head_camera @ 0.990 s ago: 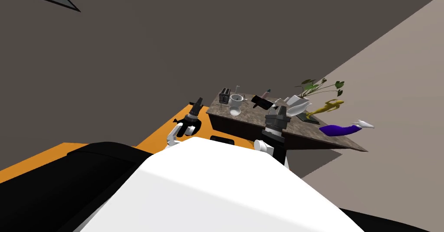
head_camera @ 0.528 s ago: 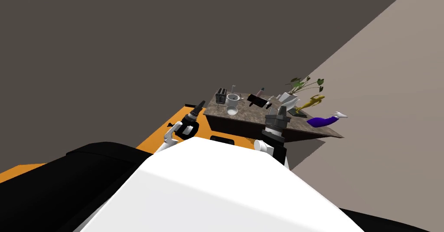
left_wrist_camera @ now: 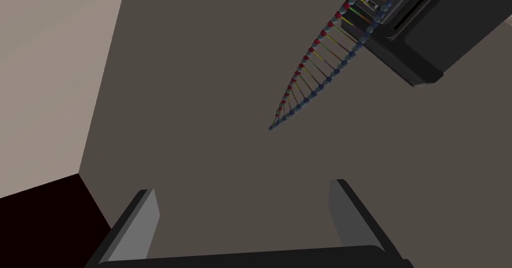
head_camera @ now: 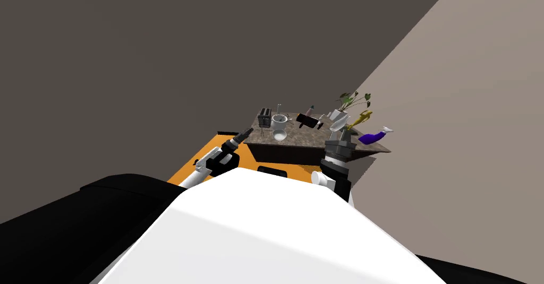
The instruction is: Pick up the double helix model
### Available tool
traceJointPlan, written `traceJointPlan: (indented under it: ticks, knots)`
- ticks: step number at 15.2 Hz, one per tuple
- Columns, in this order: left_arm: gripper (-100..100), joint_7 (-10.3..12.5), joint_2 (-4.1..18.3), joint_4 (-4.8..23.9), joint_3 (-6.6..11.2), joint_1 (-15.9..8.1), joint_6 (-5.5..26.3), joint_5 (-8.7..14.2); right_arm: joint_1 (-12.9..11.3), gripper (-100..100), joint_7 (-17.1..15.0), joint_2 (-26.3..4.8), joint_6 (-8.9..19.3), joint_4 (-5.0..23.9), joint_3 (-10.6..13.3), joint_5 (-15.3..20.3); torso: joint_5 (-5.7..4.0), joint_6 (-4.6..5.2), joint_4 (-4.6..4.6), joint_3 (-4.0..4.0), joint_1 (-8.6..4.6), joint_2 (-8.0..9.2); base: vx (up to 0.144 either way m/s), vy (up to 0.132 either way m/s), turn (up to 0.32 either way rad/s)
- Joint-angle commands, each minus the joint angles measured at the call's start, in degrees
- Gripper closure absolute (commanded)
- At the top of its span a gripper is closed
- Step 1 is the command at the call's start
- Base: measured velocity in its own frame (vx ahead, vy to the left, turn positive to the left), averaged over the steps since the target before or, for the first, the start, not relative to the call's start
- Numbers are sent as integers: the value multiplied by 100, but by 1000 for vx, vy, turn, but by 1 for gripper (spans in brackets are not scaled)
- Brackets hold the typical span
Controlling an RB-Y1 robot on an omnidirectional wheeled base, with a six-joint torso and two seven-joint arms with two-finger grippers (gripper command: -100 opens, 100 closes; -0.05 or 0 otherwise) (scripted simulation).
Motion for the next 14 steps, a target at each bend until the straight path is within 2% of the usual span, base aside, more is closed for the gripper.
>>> traceJointPlan:
  ticks: [1,3,4,7,8,14]
  knots:
    - [-100,-44,170,94,-8,-4,10,-101,0,0,0,0,0,0,0,0,0,0,0,0,0,0,19,20,-215]
    - [-100,-112,473,286,-20,-33,30,-283,1,0,0,0,0,0,0,0,0,-3,0,0,0,1,17,21,-232]
    - [-100,-112,473,286,-20,-33,30,-283,0,0,0,0,0,0,0,0,0,-1,0,0,1,1,17,24,-215]
    - [-100,-210,889,564,-38,-75,58,-547,0,0,0,0,0,0,0,0,0,-1,0,0,-1,0,21,20,-272]
    - [-100,-210,891,564,-38,-75,58,-547,0,0,0,0,0,0,0,0,0,0,-1,-1,1,-2,17,27,-199]
    - [-100,-381,1567,1048,-68,-149,108,-1006,0,0,0,0,0,0,0,0,0,-2,0,-1,2,-1,16,25,-271]
